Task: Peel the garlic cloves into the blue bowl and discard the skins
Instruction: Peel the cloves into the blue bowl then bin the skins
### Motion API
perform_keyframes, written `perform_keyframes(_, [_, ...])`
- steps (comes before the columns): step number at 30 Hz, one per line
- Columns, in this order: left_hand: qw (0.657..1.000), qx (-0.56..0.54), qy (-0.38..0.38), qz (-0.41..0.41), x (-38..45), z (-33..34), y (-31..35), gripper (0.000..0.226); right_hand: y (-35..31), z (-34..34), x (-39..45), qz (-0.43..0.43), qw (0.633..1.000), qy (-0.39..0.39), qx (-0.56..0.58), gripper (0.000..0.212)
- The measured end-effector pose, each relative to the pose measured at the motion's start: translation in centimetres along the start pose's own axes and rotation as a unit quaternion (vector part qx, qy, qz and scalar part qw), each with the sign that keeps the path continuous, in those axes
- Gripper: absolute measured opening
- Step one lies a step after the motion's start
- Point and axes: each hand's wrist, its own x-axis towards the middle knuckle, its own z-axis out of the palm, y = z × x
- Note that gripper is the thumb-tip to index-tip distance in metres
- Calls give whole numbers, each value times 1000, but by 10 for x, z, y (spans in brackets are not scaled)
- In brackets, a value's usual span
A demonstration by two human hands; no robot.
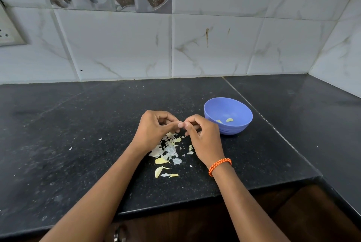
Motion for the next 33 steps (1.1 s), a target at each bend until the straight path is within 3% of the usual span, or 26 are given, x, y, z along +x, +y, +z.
perform_keyframes(13, [997,-69,-22,-14,1,5,-3,9,2,-8,2,54,987,-29,148,10])
perform_keyframes(22, [998,-55,-2,-2,2,4,-2,17,0,-2,-2,57,991,8,118,12])
perform_keyframes(33, [1000,-7,-1,1,3,0,-7,17,0,-3,-2,67,987,-24,142,10])
